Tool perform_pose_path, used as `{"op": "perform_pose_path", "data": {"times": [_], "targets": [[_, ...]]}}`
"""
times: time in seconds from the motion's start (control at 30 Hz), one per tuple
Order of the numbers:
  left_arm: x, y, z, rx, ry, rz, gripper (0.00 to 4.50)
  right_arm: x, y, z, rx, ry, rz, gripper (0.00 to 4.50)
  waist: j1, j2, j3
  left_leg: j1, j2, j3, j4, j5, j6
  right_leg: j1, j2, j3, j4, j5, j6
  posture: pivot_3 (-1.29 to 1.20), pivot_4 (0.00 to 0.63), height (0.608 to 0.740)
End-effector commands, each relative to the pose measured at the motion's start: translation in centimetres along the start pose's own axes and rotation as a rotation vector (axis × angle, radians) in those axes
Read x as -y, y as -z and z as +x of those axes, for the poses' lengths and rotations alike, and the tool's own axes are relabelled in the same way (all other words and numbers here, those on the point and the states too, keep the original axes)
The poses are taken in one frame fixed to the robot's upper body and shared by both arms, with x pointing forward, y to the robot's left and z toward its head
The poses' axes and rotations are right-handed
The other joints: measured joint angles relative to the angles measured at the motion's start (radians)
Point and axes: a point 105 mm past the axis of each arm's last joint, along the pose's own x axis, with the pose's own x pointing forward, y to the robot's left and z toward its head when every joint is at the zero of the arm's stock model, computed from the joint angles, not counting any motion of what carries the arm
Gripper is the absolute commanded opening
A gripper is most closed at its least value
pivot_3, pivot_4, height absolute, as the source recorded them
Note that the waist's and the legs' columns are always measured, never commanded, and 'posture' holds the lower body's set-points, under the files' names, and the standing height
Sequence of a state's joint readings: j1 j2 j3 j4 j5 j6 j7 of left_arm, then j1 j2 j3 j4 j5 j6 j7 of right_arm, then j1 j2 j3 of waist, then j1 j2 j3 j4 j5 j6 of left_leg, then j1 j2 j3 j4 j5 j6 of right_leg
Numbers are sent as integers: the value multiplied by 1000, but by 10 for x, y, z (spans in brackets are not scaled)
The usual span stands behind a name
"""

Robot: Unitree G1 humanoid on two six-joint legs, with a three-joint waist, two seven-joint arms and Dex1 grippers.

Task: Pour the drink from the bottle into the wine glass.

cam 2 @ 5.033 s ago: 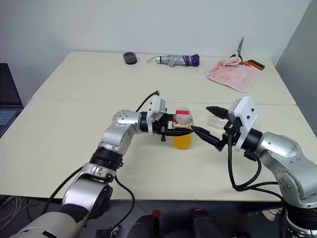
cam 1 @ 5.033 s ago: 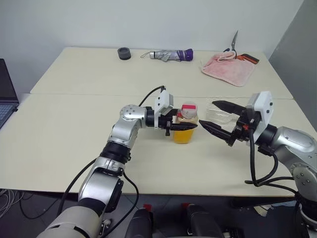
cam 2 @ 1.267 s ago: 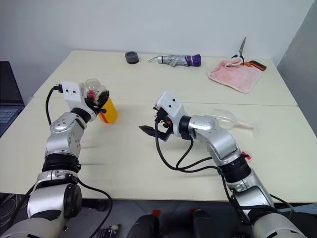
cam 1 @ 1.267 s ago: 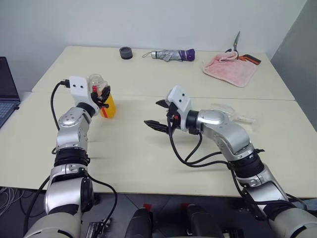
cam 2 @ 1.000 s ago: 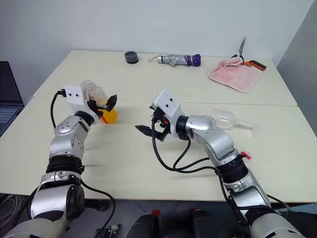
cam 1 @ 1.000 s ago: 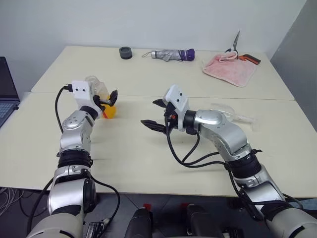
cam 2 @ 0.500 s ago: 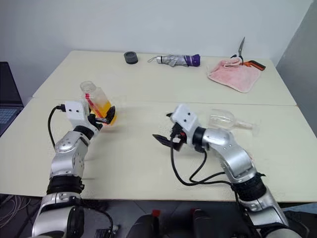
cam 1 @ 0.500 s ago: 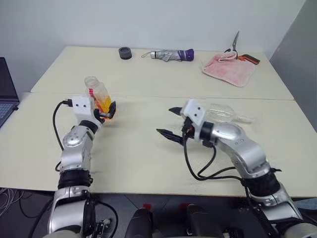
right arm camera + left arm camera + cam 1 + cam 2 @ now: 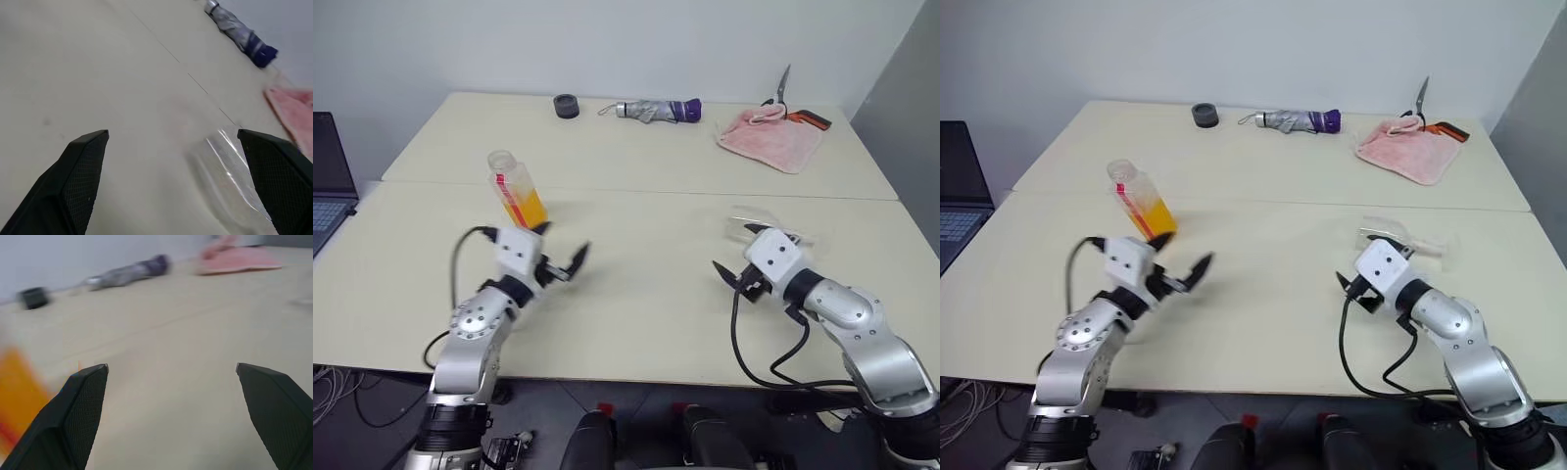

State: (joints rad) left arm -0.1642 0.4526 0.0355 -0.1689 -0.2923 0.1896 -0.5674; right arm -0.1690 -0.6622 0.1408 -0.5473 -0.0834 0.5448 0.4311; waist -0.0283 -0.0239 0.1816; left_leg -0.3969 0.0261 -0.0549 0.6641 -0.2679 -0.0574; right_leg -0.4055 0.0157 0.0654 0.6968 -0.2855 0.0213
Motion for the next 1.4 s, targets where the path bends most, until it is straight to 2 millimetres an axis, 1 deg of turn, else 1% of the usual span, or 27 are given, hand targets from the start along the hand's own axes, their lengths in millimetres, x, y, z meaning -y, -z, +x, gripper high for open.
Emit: {"op": "perform_pose_path", "data": {"times": [0.03,0.13,0.2,0.23,0.33,0.37,0.5,0.73,0.9,0.97,1.03,1.1,1.2,1.33,1.37,1.4], "targets": [[26,-20,7,30,242,39,4482,21,8,-4,-65,143,-170,4500,-5,0,0,1,0,0,0,0,0,0,1,0,0,-1,1,0,150,740],[40,-25,11,19,411,44,4482,30,22,-1,-159,202,-258,4500,-9,0,0,3,2,1,-1,0,0,0,5,2,1,-1,1,0,150,740],[47,-28,12,13,499,36,4482,35,31,0,-234,243,-415,4500,-10,0,0,3,2,3,-1,0,0,0,5,3,1,-1,1,0,150,740],[51,-29,12,10,543,39,4482,35,35,2,-255,239,-457,4500,-10,0,0,3,2,3,-1,0,0,0,5,3,1,-1,1,0,150,740],[57,-31,13,3,636,57,4482,33,46,7,-303,227,-502,4500,-10,0,0,2,1,4,-1,0,0,0,4,4,0,0,0,0,150,740],[59,-32,14,2,659,65,4482,35,49,9,-322,243,-518,4500,-9,0,0,2,1,4,-1,0,0,0,4,4,0,0,0,0,150,740],[63,-34,18,8,700,87,4482,45,60,18,-374,301,-581,4500,-8,0,0,2,1,4,-1,0,0,0,4,4,0,0,0,0,150,740],[66,-38,23,29,709,97,4482,57,81,32,-437,358,-717,4500,-6,0,0,2,1,4,-1,0,0,-1,4,4,0,0,-1,0,150,740],[67,-40,24,37,702,100,4482,61,91,40,-458,374,-734,4500,-7,0,0,2,1,4,-1,0,0,-1,3,4,0,0,-1,0,150,740],[68,-40,24,39,699,99,4500,57,91,45,-448,367,-729,4130,-7,0,0,2,1,4,-1,0,0,-1,3,4,0,0,-1,0,150,740],[68,-40,25,39,696,97,4500,54,93,49,-444,352,-724,3573,-7,0,0,2,1,4,-1,0,0,0,3,4,0,0,-1,0,150,740],[68,-41,24,38,692,94,4500,52,96,52,-450,347,-713,2833,-8,0,0,2,1,4,-1,0,0,0,3,5,0,0,-1,0,150,740],[68,-41,24,37,679,82,4500,51,95,54,-445,349,-696,1734,-10,0,0,2,1,4,-1,0,0,0,3,5,0,0,-1,0,150,740],[65,-41,23,32,651,56,4500,52,86,57,-407,365,-684,267,-20,-1,-1,3,1,4,-1,0,0,0,3,5,1,0,-1,0,150,740],[63,-41,22,32,637,42,4500,54,81,57,-391,375,-684,120,-21,-1,-1,3,1,3,-1,0,0,0,4,5,1,0,-1,0,150,740],[60,-41,21,29,616,25,4500,56,71,58,-347,394,-674,122,-23,-1,-1,3,1,3,-1,0,0,0,4,5,1,0,-1,0,150,740]]}}
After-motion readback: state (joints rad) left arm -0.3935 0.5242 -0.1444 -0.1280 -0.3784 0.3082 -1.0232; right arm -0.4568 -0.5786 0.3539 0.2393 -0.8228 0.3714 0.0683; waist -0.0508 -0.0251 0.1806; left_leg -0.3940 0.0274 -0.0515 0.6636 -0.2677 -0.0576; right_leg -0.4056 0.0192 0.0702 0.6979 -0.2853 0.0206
